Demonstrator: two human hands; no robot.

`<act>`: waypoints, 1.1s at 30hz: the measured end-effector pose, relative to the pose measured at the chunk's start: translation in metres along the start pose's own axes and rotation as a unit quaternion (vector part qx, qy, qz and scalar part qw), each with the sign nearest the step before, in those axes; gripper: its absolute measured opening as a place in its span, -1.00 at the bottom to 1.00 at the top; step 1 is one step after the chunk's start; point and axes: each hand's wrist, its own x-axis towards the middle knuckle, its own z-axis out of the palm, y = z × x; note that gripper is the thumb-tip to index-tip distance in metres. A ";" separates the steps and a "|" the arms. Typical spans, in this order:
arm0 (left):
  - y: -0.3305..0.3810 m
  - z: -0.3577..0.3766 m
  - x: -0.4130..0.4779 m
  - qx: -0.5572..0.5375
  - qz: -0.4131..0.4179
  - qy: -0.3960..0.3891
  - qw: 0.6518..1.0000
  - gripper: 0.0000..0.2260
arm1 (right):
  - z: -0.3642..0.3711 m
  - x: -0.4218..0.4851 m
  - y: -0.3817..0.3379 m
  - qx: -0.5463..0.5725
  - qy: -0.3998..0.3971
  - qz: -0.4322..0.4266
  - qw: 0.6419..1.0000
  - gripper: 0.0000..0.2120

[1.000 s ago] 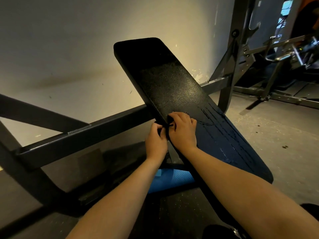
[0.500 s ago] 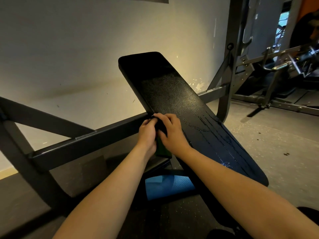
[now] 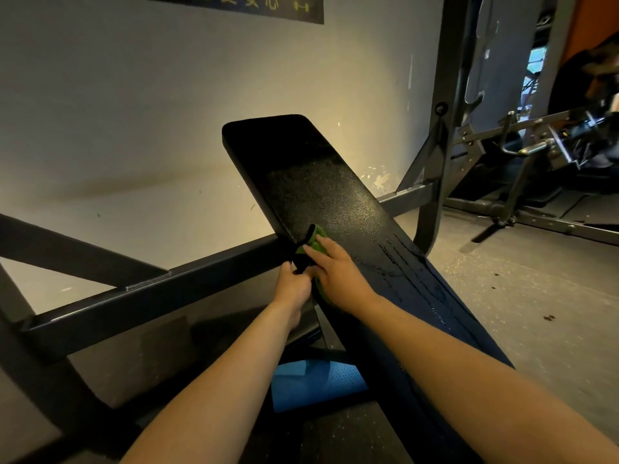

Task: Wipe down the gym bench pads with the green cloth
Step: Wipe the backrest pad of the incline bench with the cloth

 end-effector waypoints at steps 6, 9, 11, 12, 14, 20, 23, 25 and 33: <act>-0.009 -0.005 0.015 0.036 0.007 -0.019 0.999 -0.42 | -0.018 0.027 0.034 -0.049 0.021 0.013 0.998 -0.45; -0.010 -0.007 0.019 0.048 0.011 -0.016 0.999 -0.34 | -0.023 0.045 0.050 -0.060 0.056 0.067 0.994 -0.39; -0.011 -0.005 0.023 0.072 0.016 -0.005 0.997 -0.35 | -0.019 0.052 0.050 -0.045 0.079 0.095 0.991 -0.37; -0.011 -0.003 0.024 0.085 0.024 0.001 0.996 -0.37 | -0.016 0.052 0.047 -0.035 0.089 0.110 0.989 -0.36; -0.012 0.000 0.026 0.102 0.041 0.013 0.994 -0.40 | -0.014 0.049 0.039 -0.014 0.107 0.120 0.987 -0.37; -0.011 0.001 0.018 0.140 0.059 0.048 0.987 -0.62 | 0.008 0.018 0.001 0.031 0.030 -0.057 0.997 -0.53; -0.012 0.000 0.017 0.135 0.056 0.045 0.988 -0.66 | 0.004 0.012 0.000 0.028 -0.003 -0.084 0.996 -0.54; -0.011 0.000 0.015 0.129 0.072 0.032 0.989 -0.61 | -0.002 0.011 0.007 0.006 0.001 -0.082 0.997 -0.54; -0.010 0.010 0.007 0.274 0.162 0.020 0.948 -0.40 | -0.038 0.014 0.066 0.006 0.067 0.133 0.989 -0.45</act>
